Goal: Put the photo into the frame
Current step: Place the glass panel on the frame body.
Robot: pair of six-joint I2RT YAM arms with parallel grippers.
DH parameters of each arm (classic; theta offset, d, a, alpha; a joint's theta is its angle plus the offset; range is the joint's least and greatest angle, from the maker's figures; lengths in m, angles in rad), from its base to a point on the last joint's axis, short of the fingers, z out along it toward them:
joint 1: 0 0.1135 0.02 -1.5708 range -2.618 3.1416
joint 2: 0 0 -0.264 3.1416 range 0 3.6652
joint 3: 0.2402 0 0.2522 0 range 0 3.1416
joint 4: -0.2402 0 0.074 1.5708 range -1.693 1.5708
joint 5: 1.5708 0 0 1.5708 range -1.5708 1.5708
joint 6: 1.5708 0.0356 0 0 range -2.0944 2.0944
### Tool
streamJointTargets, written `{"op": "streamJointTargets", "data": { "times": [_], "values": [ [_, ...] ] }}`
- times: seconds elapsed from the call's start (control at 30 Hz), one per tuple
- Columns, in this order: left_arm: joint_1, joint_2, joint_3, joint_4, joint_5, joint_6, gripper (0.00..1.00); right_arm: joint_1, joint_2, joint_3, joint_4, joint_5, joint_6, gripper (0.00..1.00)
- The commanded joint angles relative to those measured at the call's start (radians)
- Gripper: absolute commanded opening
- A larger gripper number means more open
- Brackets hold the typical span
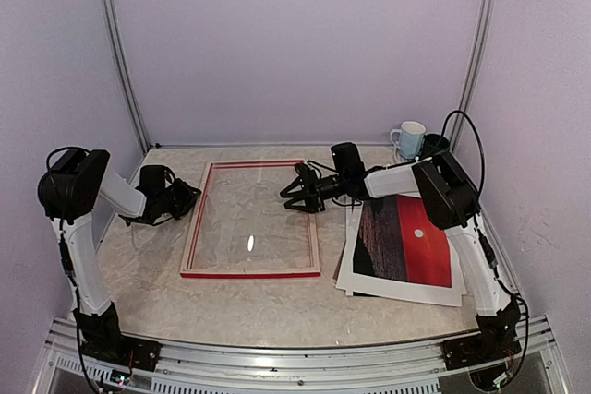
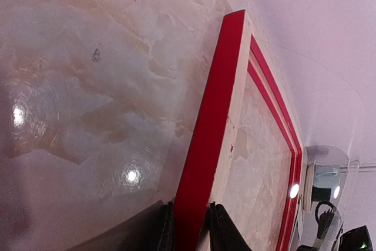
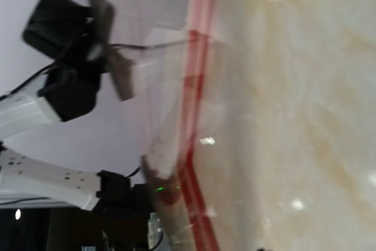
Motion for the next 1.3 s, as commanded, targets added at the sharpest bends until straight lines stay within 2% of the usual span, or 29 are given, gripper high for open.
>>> {"op": "streamJointTargets", "data": {
  "times": [0.0, 0.2, 0.4, 0.63, 0.9, 1.27],
  "values": [
    [-0.020, -0.001, -0.030, -0.070, 0.011, -0.003, 0.21, 0.008, -0.057, 0.038, -0.229, 0.045, -0.159, 0.50],
    [-0.021, 0.001, -0.030, -0.067, 0.011, -0.007, 0.21, 0.015, -0.060, 0.080, -0.351, 0.073, -0.226, 0.53],
    [-0.022, 0.001, -0.030, -0.068, 0.010, -0.006, 0.21, 0.023, -0.065, 0.099, -0.367, 0.051, -0.232, 0.53],
    [-0.025, 0.002, -0.034, -0.067, 0.009, -0.009, 0.22, 0.034, -0.041, 0.189, -0.577, 0.085, -0.355, 0.54],
    [-0.025, -0.008, -0.038, -0.070, 0.001, -0.013, 0.21, 0.034, -0.058, 0.223, -0.738, 0.150, -0.456, 0.56],
    [-0.025, -0.015, -0.036, -0.080, -0.007, -0.015, 0.21, 0.034, -0.082, 0.215, -0.848, 0.213, -0.539, 0.58]
  ]
}}
